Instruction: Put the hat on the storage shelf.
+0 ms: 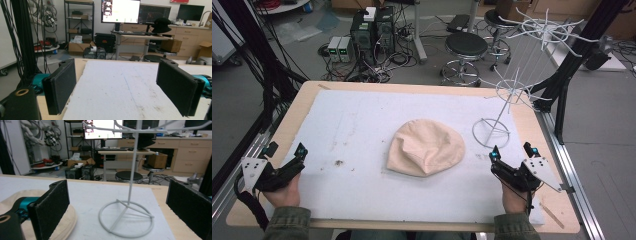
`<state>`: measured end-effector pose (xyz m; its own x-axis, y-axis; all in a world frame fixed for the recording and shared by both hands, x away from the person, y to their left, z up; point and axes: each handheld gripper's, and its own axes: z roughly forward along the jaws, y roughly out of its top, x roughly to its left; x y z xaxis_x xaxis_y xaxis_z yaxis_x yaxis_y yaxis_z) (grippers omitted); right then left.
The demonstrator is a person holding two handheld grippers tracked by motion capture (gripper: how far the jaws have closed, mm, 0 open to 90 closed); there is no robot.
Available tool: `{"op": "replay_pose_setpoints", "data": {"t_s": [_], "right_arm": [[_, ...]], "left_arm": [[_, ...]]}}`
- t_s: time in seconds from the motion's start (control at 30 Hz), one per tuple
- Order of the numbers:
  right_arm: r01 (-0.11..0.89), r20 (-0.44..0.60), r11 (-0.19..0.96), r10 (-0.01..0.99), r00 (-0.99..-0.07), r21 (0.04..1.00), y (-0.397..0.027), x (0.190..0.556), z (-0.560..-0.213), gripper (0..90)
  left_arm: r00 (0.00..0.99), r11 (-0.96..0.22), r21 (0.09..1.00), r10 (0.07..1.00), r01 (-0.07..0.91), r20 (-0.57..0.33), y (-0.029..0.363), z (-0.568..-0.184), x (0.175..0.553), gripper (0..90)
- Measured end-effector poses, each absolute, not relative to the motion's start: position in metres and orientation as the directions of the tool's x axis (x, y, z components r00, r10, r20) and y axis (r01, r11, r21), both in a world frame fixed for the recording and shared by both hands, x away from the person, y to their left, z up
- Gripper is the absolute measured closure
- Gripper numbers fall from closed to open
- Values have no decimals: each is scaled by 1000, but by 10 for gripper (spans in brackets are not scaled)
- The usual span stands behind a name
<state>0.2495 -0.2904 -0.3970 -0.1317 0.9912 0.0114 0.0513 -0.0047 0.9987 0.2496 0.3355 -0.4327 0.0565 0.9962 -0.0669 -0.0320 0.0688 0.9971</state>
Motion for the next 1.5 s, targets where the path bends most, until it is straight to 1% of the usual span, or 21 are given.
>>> {"op": "replay_pose_setpoints", "data": {"t_s": [0.33,0.63,0.9,0.93,1.2,1.5], "right_arm": [[48,-10,20,980,-197,999,-277,253,-387,40],[53,-16,29,976,-216,998,-275,255,-383,40],[56,-26,42,965,-260,998,-270,258,-377,40],[64,-28,47,960,-280,997,-266,262,-374,40],[86,-44,79,937,-347,993,-247,278,-368,40],[124,-34,87,926,-377,989,-240,292,-368,40]], "left_arm": [[59,65,997,996,-30,-63,335,-433,250,166],[58,65,997,996,-30,-63,335,-433,250,166],[62,69,997,996,-28,-67,335,-433,251,166],[63,70,997,996,-27,-68,335,-433,251,166],[71,69,997,995,-26,-67,334,-433,252,166],[75,69,997,995,-27,-67,333,-433,252,167]]}}
